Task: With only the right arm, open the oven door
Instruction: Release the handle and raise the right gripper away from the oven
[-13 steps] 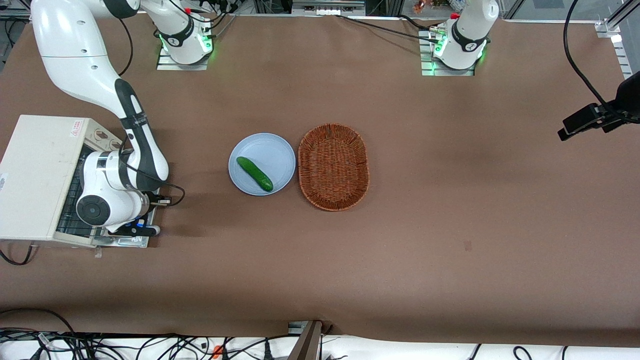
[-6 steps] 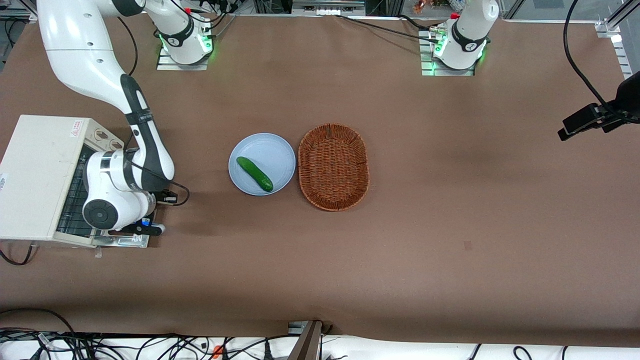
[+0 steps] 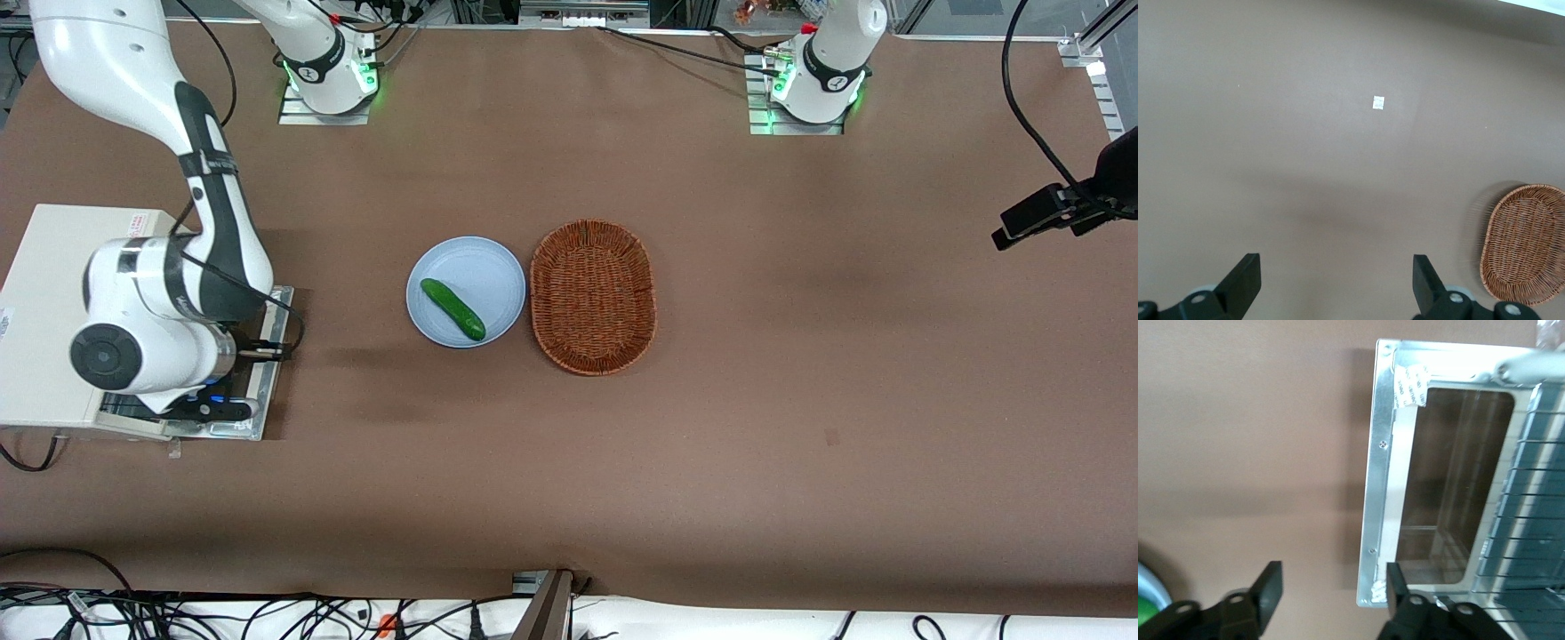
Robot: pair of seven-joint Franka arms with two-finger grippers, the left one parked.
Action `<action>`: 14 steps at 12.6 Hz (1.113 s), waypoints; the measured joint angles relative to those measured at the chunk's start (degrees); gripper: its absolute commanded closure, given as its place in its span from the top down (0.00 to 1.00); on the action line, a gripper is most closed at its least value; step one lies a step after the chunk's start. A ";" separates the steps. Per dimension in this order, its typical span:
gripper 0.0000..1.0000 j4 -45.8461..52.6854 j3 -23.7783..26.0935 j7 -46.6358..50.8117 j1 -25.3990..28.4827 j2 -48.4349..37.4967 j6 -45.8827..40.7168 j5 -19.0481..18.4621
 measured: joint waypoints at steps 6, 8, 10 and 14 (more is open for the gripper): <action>1.00 0.21 -1.50 -6.75 -0.11 -12.24 -8.66 0.03; 1.00 0.19 -2.20 -7.71 -0.13 -16.59 -12.40 0.03; 1.00 0.14 -2.96 -8.40 -0.13 -20.57 -16.03 0.03; 1.00 0.01 -5.05 -10.22 -0.16 -24.89 -19.37 0.03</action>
